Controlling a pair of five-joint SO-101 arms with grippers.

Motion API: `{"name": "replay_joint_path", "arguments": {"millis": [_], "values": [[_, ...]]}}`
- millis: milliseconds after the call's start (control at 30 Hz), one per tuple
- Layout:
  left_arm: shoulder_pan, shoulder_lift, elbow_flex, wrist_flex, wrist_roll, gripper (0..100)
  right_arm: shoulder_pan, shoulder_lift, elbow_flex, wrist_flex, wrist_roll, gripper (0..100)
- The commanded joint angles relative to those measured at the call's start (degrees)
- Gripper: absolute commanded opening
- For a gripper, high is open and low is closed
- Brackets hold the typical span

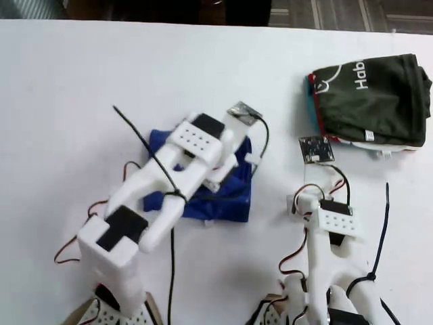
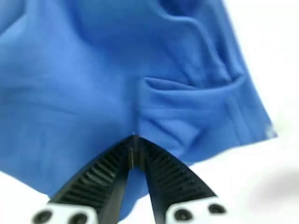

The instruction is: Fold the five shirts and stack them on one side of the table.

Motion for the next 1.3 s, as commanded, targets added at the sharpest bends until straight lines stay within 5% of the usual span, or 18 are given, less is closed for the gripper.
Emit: {"name": "replay_joint_path", "arguments": {"millis": [0,433,833,1267], "values": [[4.5,-3.6,4.4,-3.8,-0.4,3,0.2,-0.2,-0.4,-0.9,0.4,2.1],[1.0,-13.7,1.6,-3.0,-0.7,3,0.2,-0.1,-0.4,-0.9,0.4,2.1],[-0.5,-8.4,13.9,-20.1,-0.6,3,0.1,-0.1,-0.4,-0.9,0.4,2.1],[7.6,-6.1,7.7,-10.1,-0.4,3,0.1,-0.1,-0.4,-0.9,0.4,2.1]]}}
